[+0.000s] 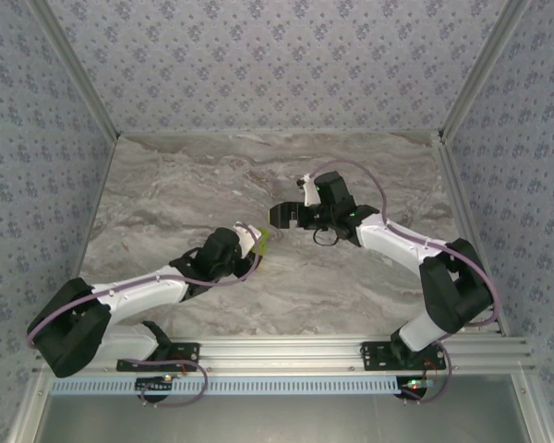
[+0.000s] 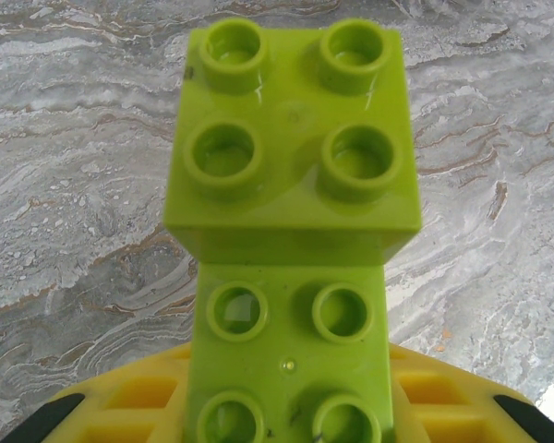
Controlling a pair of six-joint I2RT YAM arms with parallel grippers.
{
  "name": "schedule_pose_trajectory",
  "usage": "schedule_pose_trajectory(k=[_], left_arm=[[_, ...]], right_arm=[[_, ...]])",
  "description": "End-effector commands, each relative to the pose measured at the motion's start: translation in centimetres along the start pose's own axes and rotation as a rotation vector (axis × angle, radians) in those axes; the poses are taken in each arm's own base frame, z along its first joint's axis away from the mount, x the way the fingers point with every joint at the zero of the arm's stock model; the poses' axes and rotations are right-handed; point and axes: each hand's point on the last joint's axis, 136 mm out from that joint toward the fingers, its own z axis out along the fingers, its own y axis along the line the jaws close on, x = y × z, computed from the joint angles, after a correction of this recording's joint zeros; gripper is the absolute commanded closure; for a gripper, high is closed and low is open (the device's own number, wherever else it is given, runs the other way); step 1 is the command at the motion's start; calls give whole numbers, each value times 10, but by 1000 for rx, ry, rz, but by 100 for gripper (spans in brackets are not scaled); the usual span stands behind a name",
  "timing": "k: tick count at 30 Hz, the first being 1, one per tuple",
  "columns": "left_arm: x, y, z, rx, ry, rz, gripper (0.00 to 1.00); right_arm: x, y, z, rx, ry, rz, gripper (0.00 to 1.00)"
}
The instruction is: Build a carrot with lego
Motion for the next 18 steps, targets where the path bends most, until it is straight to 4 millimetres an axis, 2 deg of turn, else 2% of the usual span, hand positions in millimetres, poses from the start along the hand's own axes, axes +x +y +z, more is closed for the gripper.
schedule_pose_trajectory(k=[1, 12, 18], left_arm=[[-11, 0, -6, 8, -45, -15, 75], [-11, 1, -5, 4, -44, -15, 74], [-11, 1, -5, 2, -45, -15, 74]], right_arm=[[9, 11, 10, -92, 54, 42, 0], [20, 20, 21, -146, 131, 43, 0], [29, 16, 29, -139, 168, 55, 0]])
